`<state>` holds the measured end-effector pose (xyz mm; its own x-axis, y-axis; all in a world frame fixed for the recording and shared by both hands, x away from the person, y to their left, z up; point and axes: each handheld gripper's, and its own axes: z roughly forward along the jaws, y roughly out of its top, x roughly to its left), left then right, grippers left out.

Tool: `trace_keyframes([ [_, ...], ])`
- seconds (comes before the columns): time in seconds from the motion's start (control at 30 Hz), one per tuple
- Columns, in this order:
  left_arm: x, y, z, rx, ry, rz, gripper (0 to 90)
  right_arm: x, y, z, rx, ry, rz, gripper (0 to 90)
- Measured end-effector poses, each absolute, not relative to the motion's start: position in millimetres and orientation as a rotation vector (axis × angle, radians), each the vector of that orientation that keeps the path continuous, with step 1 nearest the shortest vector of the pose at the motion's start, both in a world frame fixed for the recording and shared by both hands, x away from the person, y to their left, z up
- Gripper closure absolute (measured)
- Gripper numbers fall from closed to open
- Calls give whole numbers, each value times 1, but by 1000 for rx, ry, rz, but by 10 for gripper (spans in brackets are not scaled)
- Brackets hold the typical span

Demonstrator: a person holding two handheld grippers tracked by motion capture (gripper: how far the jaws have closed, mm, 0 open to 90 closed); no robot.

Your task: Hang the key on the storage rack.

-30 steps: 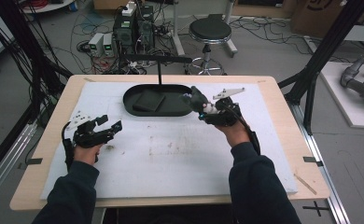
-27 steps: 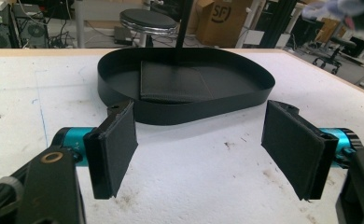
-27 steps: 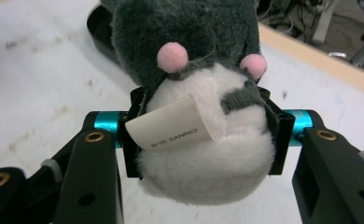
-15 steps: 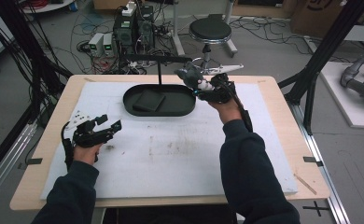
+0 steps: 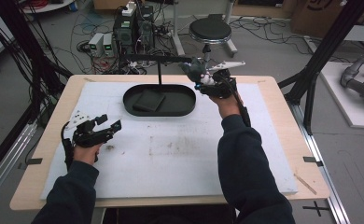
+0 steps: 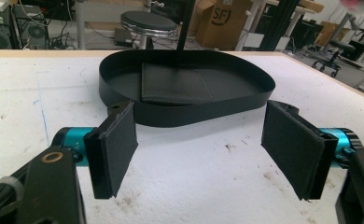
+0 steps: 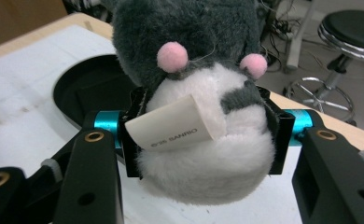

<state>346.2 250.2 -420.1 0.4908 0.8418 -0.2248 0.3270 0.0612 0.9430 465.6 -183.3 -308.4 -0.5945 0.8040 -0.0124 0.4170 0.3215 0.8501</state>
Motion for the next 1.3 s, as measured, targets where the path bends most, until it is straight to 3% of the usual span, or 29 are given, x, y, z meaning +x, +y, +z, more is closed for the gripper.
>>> trace_keyframes([
  [0.87,347,252,-421,1512,1064,526,265,493,-157,-345,1099,2109,815,470],
  [1.3,345,255,-420,1504,1069,534,265,504,-146,-369,1206,2062,934,461],
])
